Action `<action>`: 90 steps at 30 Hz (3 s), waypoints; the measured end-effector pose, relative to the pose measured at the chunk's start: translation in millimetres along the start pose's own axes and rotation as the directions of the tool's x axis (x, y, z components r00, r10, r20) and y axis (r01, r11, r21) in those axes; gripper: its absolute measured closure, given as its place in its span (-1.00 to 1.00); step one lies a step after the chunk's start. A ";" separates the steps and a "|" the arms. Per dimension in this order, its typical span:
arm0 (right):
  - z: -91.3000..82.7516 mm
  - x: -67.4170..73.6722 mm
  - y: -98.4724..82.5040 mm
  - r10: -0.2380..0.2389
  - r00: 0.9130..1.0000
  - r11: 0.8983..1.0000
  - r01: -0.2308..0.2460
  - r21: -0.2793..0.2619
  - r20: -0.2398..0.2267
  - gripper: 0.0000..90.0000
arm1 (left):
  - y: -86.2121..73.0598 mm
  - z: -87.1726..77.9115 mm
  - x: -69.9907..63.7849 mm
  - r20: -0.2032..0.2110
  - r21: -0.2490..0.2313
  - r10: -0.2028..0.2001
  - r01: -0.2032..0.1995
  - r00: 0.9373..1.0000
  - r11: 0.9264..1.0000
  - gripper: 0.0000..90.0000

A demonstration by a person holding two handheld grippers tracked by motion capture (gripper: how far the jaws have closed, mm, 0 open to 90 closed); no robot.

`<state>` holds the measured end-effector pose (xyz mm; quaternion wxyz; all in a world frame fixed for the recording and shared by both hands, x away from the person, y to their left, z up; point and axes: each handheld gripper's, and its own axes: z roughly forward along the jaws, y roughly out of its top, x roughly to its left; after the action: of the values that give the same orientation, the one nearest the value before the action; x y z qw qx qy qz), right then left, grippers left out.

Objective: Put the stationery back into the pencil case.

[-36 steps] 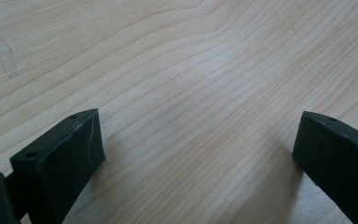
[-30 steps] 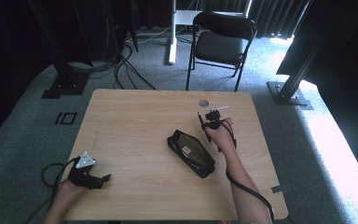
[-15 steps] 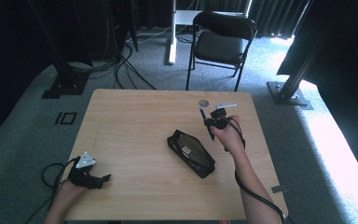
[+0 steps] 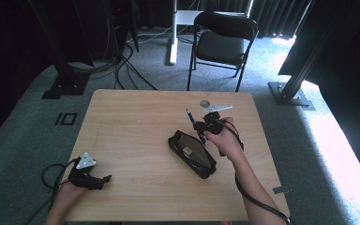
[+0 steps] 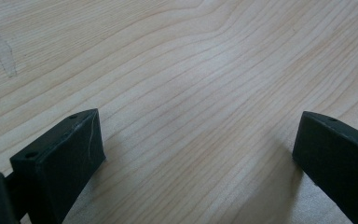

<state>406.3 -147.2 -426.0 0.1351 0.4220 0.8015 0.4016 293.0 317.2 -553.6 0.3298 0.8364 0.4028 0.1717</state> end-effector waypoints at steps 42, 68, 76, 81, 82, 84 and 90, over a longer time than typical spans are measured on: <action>67.7 40.1 -42.2 -0.089 0.995 0.925 0.099 0.367 -0.045 0.73 | 0.0 0.0 0.0 0.000 0.000 0.000 0.000 1.000 1.000 -0.95; 8.9 8.2 -30.8 -0.057 0.994 0.998 0.058 0.000 -0.088 0.03 | 0.0 0.1 0.2 -0.004 -0.001 -0.005 0.005 1.000 1.000 -0.95; 2.9 -4.8 -33.8 -0.036 0.999 0.998 0.034 -0.053 -0.039 -0.11 | 0.0 0.1 0.1 -0.004 -0.001 -0.005 0.005 1.000 1.000 -0.95; -2.8 -21.2 -37.5 0.001 0.999 0.995 0.002 -0.099 0.034 -0.33 | 0.0 0.1 0.2 -0.004 -0.001 -0.005 0.005 1.000 1.000 -0.95; -3.2 -24.0 -38.7 0.005 0.999 0.995 -0.001 -0.100 0.046 -0.34 | 0.0 0.1 0.2 -0.004 -0.001 -0.005 0.005 1.000 1.000 -0.95; -3.9 -29.4 -41.8 0.013 0.998 0.995 -0.006 -0.099 0.066 -0.37 | 0.0 0.1 0.2 -0.004 -0.001 -0.005 0.005 1.000 1.000 -0.95; -5.2 -42.8 -52.1 0.056 0.992 0.994 -0.045 -0.100 0.110 -0.40 | 0.0 0.1 0.2 -0.004 -0.001 -0.005 0.005 1.000 1.000 -0.95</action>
<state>399.8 -200.3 -467.3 0.1903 0.4570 0.7612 0.4189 293.1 317.3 -553.7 0.3299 0.8348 0.4054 0.1729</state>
